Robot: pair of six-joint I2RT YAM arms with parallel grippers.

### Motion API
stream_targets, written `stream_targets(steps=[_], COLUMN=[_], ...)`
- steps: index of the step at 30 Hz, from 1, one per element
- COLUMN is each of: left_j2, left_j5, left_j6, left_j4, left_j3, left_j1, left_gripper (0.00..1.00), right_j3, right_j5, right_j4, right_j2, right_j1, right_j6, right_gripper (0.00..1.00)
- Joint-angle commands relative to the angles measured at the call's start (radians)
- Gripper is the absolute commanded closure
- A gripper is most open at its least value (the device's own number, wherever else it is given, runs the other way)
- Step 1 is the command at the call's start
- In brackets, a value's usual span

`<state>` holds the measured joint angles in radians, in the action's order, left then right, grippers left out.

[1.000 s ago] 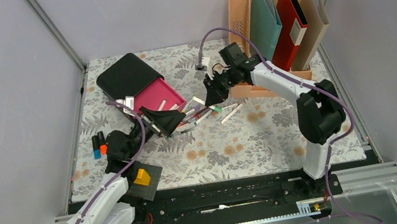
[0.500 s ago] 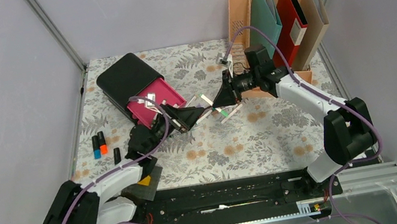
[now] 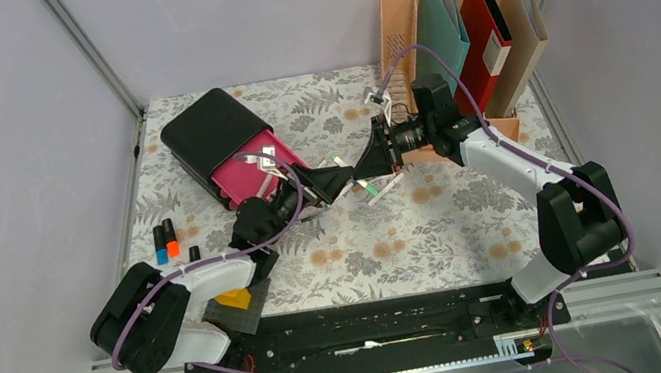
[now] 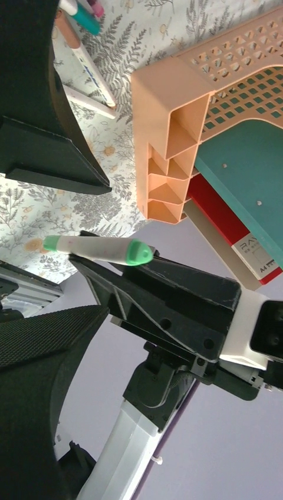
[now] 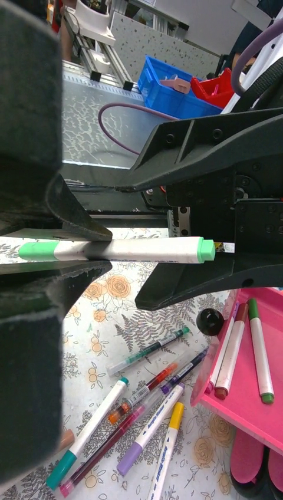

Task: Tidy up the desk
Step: Pick up the stationery from the center of the board.

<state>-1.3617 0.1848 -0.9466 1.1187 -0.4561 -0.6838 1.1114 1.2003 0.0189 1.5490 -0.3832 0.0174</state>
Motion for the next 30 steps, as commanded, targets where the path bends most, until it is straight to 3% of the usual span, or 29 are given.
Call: stream_targets(steps=[1,5,13,17,22,23,25,30], left_j2=[-0.018,-0.026,-0.048,-0.051,-0.032,-0.024,-0.003,0.096], left_j5=[-0.022,-0.024,-0.012,0.003,0.005,0.003,-0.003,-0.041], left_j6=[0.013,0.014,0.014,0.021,0.034,0.040,0.057,0.161], left_j4=[0.092,0.095,0.095,0.093,0.085,0.075,0.048,-0.132], left_j3=[-0.057,-0.061,-0.072,-0.077,-0.069,-0.067,-0.062,-0.071], left_j1=[-0.006,-0.007,-0.008,-0.008,-0.008,-0.008,-0.008,-0.006], left_gripper=[0.29,0.38,0.69,0.98,1.00,1.00,1.00,1.00], right_j3=[-0.005,-0.007,-0.012,-0.012,-0.016,-0.018,-0.021,-0.011], right_j5=[0.048,0.051,0.054,0.053,0.050,0.045,0.034,0.023], right_j4=[0.055,0.056,0.060,0.066,0.070,0.070,0.068,-0.008], right_j2=[-0.031,-0.029,-0.026,-0.020,-0.015,-0.015,-0.017,-0.030], right_j1=[0.002,0.001,0.001,0.002,0.002,0.001,0.001,0.003], right_j6=[0.021,0.021,0.019,0.027,0.026,0.026,0.025,-0.072], right_gripper=[1.00,1.00,1.00,1.00,1.00,0.94,0.66,0.31])
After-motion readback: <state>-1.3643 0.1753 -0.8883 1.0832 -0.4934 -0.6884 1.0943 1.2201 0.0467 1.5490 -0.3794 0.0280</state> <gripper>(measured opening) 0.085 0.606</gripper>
